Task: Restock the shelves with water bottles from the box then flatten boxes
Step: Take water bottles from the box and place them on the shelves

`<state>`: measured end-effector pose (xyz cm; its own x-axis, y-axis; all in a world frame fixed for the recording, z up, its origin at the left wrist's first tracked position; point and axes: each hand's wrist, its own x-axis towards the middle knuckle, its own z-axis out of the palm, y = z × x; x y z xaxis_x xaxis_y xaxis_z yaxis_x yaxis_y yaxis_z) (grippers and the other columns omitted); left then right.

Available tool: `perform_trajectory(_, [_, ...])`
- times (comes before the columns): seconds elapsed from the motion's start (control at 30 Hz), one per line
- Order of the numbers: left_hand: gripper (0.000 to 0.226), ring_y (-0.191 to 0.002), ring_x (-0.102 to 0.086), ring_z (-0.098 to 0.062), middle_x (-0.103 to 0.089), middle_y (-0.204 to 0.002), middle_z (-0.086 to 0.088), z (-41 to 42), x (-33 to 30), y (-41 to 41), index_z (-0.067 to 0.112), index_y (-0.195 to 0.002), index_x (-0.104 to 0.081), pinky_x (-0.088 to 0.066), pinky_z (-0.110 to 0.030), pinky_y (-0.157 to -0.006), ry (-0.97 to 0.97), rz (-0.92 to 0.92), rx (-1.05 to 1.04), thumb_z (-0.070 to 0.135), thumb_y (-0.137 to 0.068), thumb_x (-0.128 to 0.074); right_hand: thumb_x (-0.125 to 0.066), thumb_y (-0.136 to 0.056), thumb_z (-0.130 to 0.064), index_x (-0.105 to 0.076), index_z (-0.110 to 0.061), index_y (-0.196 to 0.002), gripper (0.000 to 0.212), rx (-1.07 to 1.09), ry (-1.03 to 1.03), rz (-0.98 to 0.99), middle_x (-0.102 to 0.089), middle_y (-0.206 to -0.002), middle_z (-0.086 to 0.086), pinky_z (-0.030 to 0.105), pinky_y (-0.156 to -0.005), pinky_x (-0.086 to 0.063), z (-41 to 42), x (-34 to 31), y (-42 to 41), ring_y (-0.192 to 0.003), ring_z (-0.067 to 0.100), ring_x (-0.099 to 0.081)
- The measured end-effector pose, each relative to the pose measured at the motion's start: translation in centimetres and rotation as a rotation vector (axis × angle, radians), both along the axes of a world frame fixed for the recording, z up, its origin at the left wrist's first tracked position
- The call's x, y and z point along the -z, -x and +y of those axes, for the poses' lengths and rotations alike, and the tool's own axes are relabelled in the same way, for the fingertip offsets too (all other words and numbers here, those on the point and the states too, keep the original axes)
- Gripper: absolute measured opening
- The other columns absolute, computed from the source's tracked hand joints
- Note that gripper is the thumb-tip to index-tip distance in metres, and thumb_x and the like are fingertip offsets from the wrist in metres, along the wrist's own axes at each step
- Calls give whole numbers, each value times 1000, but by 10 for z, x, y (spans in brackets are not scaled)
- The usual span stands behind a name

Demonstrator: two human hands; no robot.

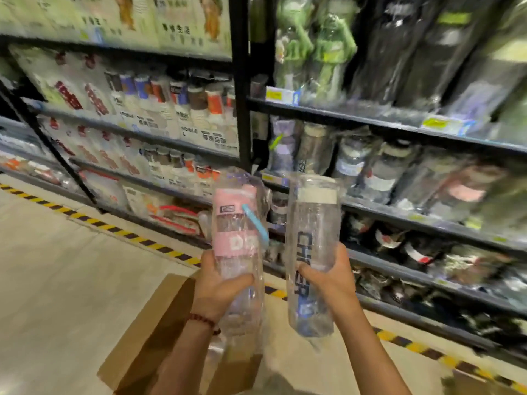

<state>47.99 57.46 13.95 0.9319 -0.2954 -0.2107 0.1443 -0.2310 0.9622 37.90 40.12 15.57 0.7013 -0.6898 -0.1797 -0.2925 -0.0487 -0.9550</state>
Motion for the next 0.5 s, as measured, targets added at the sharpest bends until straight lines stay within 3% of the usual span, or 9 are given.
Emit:
perform_trajectory(0.07, [81,-89,-64,-21,-63,-99,-3,-29,-6,7,18,-115,-47,-53,-38,-75,9,21,90,25,-42,-83,-81,-72,-17,-40,-27,-123,66,95,1,-14,-54,-107,-9,24,-74,-41,-21,-4,24,-94,11,-56])
perform_trajectory(0.17, [90,-91,-65,-23,-63,-101,-6,-79,-16,31,16,-115,-47,-54,-42,-79,48,21,212,35,-33,-78,-81,-72,-15,-39,-27,-121,66,231,8,-45,-52,-100,-14,17,-67,-40,-53,-11,70,-85,-3,-51])
perform_trajectory(0.33, [86,-91,-64,-17,-63,-100,-3,-173,-29,106,20,-111,-48,-51,-28,-72,135,24,415,34,-31,-75,-83,-69,-14,-40,-21,-131,75,473,7,-62,-50,-99,-17,27,-81,-41,-110,-16,168,-89,4,-52])
perform_trajectory(0.5, [77,-89,-61,-7,-60,-102,2,-256,-32,203,31,-99,-44,-44,-17,-64,175,40,571,40,-28,-74,-83,-70,-14,-38,-18,-134,78,659,48,-70,-53,-115,-1,31,-84,-43,-172,-20,273,-102,17,-52])
